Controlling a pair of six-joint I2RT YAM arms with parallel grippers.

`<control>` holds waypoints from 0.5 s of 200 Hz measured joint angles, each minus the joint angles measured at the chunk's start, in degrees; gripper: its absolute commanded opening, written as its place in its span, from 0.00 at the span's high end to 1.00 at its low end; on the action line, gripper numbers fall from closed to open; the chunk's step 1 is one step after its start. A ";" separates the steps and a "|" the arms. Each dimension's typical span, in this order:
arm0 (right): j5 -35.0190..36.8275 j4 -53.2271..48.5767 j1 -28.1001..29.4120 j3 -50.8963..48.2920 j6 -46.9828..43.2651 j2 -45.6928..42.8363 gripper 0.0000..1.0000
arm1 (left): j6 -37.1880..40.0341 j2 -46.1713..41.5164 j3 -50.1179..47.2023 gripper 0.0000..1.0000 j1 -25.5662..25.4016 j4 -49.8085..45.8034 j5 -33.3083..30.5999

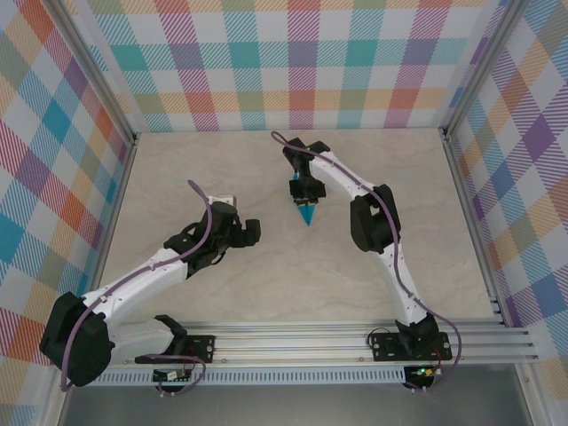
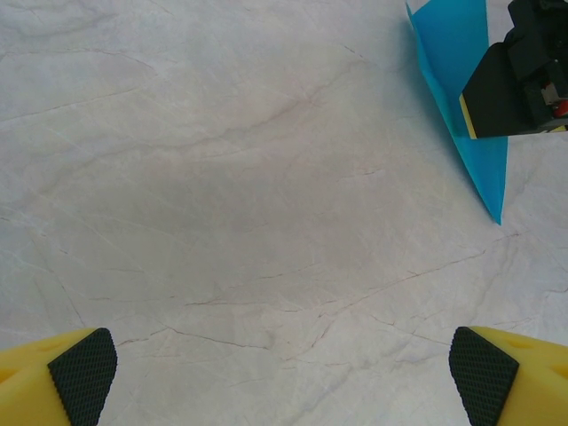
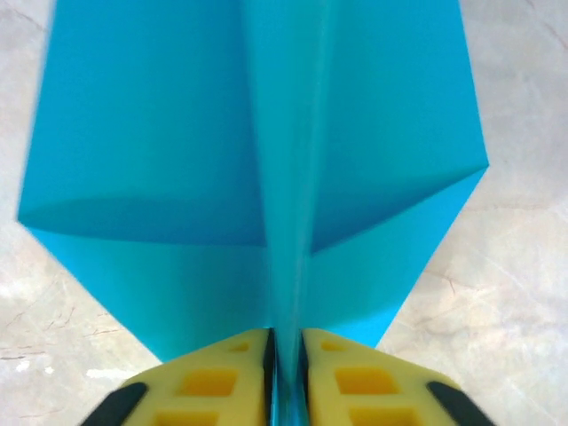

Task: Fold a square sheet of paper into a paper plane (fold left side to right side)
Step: Place the paper plane at the top-center of the table.

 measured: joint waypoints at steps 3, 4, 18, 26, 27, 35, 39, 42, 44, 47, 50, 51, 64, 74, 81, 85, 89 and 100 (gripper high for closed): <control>0.04 -0.20 0.00 0.17 -0.37 0.00 0.73 | 0.00 0.00 0.00 0.01 0.00 0.00 0.00; 0.02 -0.26 0.00 0.26 -0.35 0.00 0.73 | 0.00 0.00 0.00 0.01 0.00 0.00 0.00; -0.02 -1.03 0.00 1.33 -0.42 0.00 0.70 | 0.00 0.00 0.00 0.01 0.00 -0.04 0.00; -0.02 -1.29 0.00 1.77 -0.39 -0.04 0.69 | 0.00 0.00 0.00 0.01 0.00 -0.04 0.02; -0.02 -1.33 0.00 1.84 -0.39 -0.04 0.69 | 0.00 0.00 0.00 0.01 0.00 -0.04 0.02; -0.02 -1.70 0.00 2.05 -0.44 -0.17 0.66 | 0.00 0.00 0.00 0.01 0.00 -0.04 0.02; -0.04 -1.92 0.00 2.05 -0.55 -0.31 0.65 | 0.00 0.00 0.00 0.00 0.00 -0.04 0.00; -0.07 -2.14 0.00 2.05 -0.57 -0.44 0.64 | 0.02 0.00 0.02 0.00 0.00 -0.04 0.00; -0.07 -2.32 0.00 2.05 -0.66 -0.50 0.63 | 0.02 0.00 0.02 0.00 0.00 -0.04 0.00; -0.07 -2.54 0.00 2.03 -0.61 -0.70 0.63 | 0.02 0.00 0.04 0.00 0.00 -0.04 0.00; -0.07 -2.80 0.00 1.99 -0.81 -0.87 0.62 | 0.02 0.00 0.07 0.00 0.00 -0.09 0.00; -0.07 -2.84 0.00 1.99 -0.83 -0.92 0.61 | 0.02 0.00 0.09 0.00 0.00 -0.11 0.00; 0.02 -3.23 0.00 0.81 -1.11 -3.02 0.57 | 0.02 0.00 0.33 0.00 0.00 -0.22 -0.04; 0.13 -3.17 0.00 -1.53 -1.25 -6.27 0.52 | 0.02 0.00 0.59 0.00 0.00 -0.20 -0.24; 0.28 -3.17 0.02 -3.69 -1.62 -9.22 0.48 | 0.02 0.00 0.87 0.00 0.00 -0.20 -0.44; 0.31 -2.91 0.04 -5.09 -2.14 -10.80 0.46 | 0.02 0.00 1.07 0.00 0.04 -0.24 -0.61; 0.46 -2.62 0.04 -6.78 -2.21 -13.16 0.44 | 0.02 0.00 1.22 0.00 0.13 -0.20 -0.74; 0.98 -1.49 0.04 -11.72 -2.78 -19.71 0.37 | 0.02 0.00 1.55 0.00 0.52 -0.07 -1.40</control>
